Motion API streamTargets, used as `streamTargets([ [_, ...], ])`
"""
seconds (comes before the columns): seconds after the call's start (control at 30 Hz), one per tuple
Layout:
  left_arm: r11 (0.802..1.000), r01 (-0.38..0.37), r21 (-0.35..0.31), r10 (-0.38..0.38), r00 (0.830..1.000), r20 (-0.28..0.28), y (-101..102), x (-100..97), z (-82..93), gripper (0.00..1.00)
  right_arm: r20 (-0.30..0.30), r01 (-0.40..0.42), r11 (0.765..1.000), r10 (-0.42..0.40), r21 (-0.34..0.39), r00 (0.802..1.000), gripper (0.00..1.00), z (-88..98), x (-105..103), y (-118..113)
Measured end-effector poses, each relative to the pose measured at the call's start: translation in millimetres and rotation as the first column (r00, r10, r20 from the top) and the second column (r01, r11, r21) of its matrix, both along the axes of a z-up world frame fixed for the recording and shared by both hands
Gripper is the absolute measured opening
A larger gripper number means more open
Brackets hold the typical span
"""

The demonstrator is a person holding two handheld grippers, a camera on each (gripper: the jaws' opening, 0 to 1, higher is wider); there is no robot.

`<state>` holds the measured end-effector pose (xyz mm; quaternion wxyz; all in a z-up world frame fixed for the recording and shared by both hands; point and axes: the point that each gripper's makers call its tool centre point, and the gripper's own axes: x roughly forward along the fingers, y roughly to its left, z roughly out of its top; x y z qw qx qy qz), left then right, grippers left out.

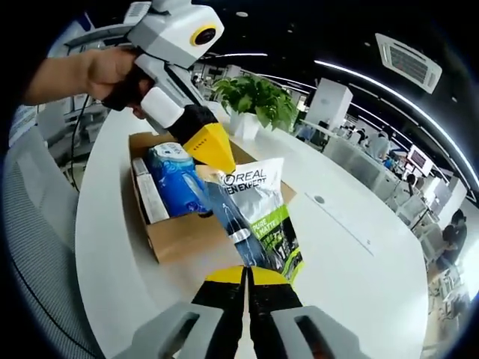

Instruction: Operate the shoe box by opening the lid, removing the specified soft item, and placing it in the target area until the item is outside and the box remains undamaged.

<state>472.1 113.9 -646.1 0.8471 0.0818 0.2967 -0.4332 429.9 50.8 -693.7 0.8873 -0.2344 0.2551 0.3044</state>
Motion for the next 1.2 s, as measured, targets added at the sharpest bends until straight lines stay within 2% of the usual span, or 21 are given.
streamTargets([
  [0.53,0.998,0.030,0.061,-0.028,0.999,-0.041,-9.6,-3.2,-28.6,0.00,-0.044,0.050,0.999,-0.051,-0.020,0.998,0.00,-25.5,-3.0,-22.6],
  [0.67,0.997,0.031,0.075,-0.025,0.997,-0.077,-12.7,-2.7,-41.4,0.00,-0.044,0.032,0.999,-0.033,-0.025,0.999,0.00,-34.4,-1.8,-22.5],
  [0.73,0.995,0.036,0.090,-0.030,0.997,-0.069,-12.5,-3.2,-44.6,0.00,-0.039,0.004,1.000,-0.005,-0.018,0.999,0.00,-36.2,-3.6,-18.9],
  [0.8,0.995,0.039,0.088,-0.032,0.996,-0.082,-11.4,-5.3,-46.8,0.00,-0.048,-0.008,0.999,0.007,-0.034,0.999,0.00,-39.6,-5.1,-18.5],
  [1.2,0.993,0.056,0.102,-0.047,0.995,-0.091,-10.6,-9.9,-51.6,0.00,-0.054,-0.016,1.000,0.014,-0.025,0.998,0.00,-44.1,-3.1,-19.9],
])
